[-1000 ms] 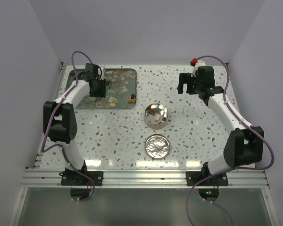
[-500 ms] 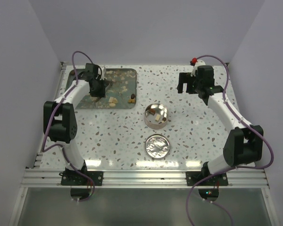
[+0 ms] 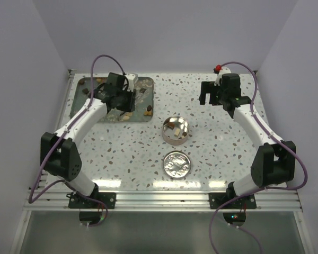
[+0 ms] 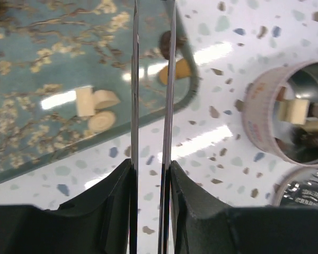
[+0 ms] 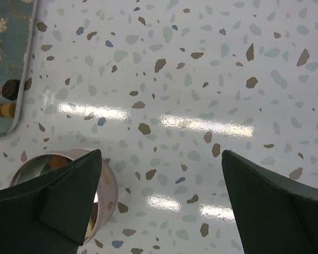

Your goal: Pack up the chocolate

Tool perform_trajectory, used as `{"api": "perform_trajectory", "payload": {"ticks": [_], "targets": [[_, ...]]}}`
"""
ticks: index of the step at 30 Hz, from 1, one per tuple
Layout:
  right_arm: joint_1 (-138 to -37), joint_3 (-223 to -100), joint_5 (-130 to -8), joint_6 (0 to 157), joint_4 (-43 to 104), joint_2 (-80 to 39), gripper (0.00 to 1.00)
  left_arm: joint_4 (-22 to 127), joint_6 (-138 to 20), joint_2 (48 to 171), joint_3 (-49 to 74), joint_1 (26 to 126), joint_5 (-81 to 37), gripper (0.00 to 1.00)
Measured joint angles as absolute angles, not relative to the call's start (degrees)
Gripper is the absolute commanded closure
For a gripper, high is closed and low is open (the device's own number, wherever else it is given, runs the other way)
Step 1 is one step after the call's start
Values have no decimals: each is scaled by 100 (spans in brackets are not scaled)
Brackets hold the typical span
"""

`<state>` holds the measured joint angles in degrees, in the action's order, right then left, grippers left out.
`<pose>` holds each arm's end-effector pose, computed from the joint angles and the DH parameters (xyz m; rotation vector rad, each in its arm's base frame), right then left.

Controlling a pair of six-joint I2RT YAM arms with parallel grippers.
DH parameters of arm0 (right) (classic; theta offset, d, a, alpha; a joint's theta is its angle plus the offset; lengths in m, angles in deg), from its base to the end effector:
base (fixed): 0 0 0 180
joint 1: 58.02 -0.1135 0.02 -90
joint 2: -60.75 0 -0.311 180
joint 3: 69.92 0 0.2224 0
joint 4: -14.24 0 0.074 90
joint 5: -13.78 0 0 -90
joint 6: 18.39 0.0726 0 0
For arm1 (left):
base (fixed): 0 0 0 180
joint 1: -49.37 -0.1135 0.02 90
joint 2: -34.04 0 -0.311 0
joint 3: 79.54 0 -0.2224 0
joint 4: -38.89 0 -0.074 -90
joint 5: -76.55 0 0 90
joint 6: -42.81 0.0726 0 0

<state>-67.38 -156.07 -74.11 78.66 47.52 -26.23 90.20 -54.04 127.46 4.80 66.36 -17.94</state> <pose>0.3423 0.0591 0.3387 -0.0650 2.1718 0.2041 0.3395 -0.1097 0.3220 0.2515 2.4308 -0.2821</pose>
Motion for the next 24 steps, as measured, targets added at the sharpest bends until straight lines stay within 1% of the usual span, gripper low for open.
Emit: {"api": "perform_trajectory", "payload": {"ticks": [11,18,24], "targets": [[-6738,-15607,-7407,7870,4754,-2623,2,9059,-6044,12078,902,8413,-2020,71],[-6738,-15607,-7370,7914,4752,-2623,2,9110,-6283,11876,1066,8920,-2050,71],[-6738,-15602,-7372,7914,4752,-2612,2,9232,-6313,11850,1239,9027,-2026,60]]}}
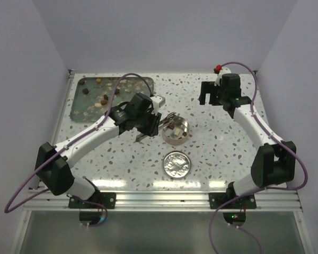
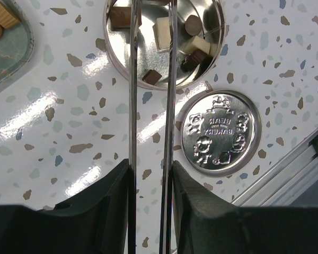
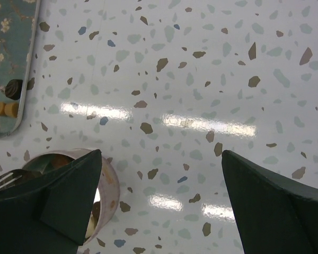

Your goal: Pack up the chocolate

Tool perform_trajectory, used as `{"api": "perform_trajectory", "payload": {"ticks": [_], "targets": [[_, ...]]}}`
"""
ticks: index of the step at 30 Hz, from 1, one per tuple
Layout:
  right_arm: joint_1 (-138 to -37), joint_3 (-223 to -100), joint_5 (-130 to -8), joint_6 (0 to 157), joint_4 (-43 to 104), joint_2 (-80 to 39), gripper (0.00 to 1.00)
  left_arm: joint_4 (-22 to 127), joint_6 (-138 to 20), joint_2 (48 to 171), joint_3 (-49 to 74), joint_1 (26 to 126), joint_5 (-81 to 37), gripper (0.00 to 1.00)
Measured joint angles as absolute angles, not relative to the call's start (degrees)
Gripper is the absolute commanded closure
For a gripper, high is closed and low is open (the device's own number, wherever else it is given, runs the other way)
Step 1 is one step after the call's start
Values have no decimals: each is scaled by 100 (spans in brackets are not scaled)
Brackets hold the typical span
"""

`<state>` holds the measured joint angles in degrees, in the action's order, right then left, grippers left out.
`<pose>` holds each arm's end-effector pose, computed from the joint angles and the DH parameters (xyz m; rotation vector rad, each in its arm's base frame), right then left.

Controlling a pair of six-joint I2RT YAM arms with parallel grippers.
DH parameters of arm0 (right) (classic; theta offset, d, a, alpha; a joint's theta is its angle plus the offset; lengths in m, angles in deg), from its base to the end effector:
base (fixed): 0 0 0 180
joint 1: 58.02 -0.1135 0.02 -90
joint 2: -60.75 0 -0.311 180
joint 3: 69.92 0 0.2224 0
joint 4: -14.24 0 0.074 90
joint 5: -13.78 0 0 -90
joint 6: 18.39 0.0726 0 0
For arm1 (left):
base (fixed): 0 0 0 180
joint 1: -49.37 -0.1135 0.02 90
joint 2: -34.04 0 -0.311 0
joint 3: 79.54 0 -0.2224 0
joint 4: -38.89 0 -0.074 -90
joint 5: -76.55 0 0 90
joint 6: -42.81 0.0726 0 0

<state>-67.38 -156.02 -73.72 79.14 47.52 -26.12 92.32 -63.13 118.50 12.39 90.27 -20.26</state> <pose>0.3417 0.0595 0.3390 -0.0599 2.1716 0.2163 0.2258 -0.2070 0.3254 0.5981 2.4486 -0.5705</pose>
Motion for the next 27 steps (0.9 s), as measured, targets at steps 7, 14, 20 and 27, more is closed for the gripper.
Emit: {"api": "perform_trajectory", "payload": {"ticks": [7,14,20,27], "targets": [[-6738,-15541,-7374,7916,4759,-2538,2,9241,-6313,11850,1241,9097,-1971,55],[-6738,-15539,-7374,7914,4759,-2510,2,9243,-6320,11837,1241,9108,-1827,57],[-6738,-15539,-7374,7914,4759,-2503,2,9427,-6285,11828,1094,8942,-1447,57],[-6738,-15539,-7374,7912,4761,-2483,2,9459,-6184,11831,939,7397,-1362,56]]}}
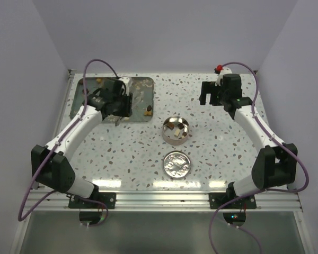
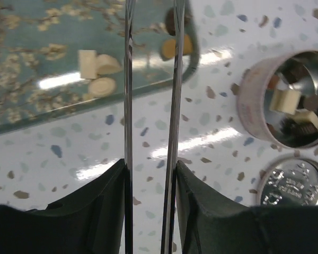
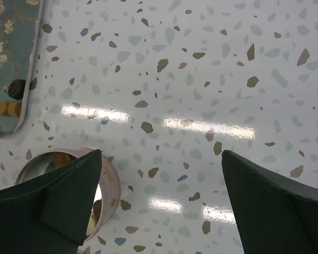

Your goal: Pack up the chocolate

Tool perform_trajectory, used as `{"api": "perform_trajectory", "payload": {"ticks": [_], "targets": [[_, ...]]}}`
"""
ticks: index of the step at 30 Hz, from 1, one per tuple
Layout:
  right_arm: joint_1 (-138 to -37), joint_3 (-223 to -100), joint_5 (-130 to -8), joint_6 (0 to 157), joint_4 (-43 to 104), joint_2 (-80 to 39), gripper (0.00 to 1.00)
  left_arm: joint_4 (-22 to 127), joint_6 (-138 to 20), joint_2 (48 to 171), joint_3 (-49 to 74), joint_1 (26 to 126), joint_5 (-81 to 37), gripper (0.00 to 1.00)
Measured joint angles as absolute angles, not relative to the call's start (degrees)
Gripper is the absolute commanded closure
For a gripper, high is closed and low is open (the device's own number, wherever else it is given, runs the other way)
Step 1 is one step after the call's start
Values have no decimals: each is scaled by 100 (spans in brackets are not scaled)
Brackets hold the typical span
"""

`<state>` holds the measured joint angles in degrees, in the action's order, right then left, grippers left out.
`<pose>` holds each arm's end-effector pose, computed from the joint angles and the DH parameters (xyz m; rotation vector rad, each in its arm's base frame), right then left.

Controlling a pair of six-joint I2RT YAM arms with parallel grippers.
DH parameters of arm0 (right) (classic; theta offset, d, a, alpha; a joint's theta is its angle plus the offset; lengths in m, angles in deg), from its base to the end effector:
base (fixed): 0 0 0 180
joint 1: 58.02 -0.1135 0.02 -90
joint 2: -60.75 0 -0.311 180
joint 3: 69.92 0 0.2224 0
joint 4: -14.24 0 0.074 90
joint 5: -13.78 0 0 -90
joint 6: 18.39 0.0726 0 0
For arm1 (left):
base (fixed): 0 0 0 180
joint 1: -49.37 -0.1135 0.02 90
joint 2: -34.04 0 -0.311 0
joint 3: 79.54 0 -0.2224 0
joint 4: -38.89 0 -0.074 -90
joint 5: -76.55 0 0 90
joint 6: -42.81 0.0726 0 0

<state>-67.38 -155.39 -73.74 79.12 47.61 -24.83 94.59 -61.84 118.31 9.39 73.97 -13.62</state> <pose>0.3356 0.0585 0.3423 -0.0601 2.1616 0.2168 0.2783 -0.1276 0.3388 0.2137 2.4395 -0.3118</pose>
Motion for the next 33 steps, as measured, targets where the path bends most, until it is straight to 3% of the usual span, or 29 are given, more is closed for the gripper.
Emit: {"api": "perform_trajectory", "payload": {"ticks": [8,33], "targets": [[-6738,-15539,-7376,7907,4783,-2381,1,9449,-5928,11892,1088,6013,-1198,56],[-6738,-15539,-7413,7818,4979,-2324,2,8725,-5373,13033,1424,5349,-1307,56]]}}
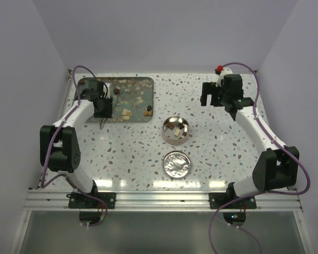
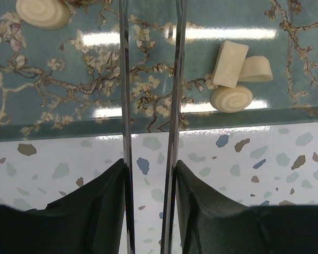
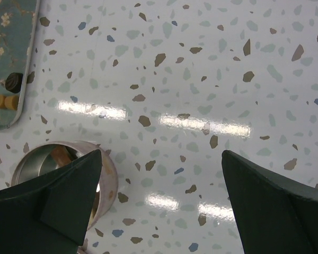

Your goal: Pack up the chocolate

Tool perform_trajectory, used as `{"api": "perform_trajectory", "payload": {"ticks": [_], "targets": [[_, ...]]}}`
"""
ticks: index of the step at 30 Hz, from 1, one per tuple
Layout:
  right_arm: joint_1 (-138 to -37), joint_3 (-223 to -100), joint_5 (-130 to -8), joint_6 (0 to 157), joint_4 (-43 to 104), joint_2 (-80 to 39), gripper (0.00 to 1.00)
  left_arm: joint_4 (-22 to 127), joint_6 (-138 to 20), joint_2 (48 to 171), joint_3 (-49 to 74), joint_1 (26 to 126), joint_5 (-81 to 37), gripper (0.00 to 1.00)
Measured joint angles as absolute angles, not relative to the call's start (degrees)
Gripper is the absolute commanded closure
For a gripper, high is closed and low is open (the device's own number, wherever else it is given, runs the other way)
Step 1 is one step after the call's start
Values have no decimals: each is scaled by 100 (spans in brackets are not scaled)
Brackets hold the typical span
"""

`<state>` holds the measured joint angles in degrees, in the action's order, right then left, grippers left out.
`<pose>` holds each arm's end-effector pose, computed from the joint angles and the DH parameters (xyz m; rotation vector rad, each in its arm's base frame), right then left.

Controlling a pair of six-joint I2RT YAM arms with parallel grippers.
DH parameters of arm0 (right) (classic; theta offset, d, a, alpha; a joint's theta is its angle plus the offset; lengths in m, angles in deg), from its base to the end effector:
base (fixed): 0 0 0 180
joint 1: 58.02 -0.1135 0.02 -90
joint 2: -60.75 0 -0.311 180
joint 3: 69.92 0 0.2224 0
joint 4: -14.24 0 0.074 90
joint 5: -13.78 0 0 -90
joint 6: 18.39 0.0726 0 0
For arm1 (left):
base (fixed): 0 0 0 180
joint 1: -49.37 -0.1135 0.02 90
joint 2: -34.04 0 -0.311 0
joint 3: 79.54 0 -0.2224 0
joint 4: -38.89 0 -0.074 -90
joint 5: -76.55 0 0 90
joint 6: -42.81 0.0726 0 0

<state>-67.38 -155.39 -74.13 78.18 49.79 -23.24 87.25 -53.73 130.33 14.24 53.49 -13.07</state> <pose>0.3263 0.0565 0.3464 -0.0739 2.1705 0.1990 0.3489 -0.0247 0.2588 -0.0572 2.5911 -0.0595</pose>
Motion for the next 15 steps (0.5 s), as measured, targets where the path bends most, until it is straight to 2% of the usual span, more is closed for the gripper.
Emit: {"api": "perform_trajectory", "payload": {"ticks": [15], "targets": [[-6738,-15688,-7422,7802,4990,-2398,2,8572,-5207,13795,673,5174,-1558,55]]}}
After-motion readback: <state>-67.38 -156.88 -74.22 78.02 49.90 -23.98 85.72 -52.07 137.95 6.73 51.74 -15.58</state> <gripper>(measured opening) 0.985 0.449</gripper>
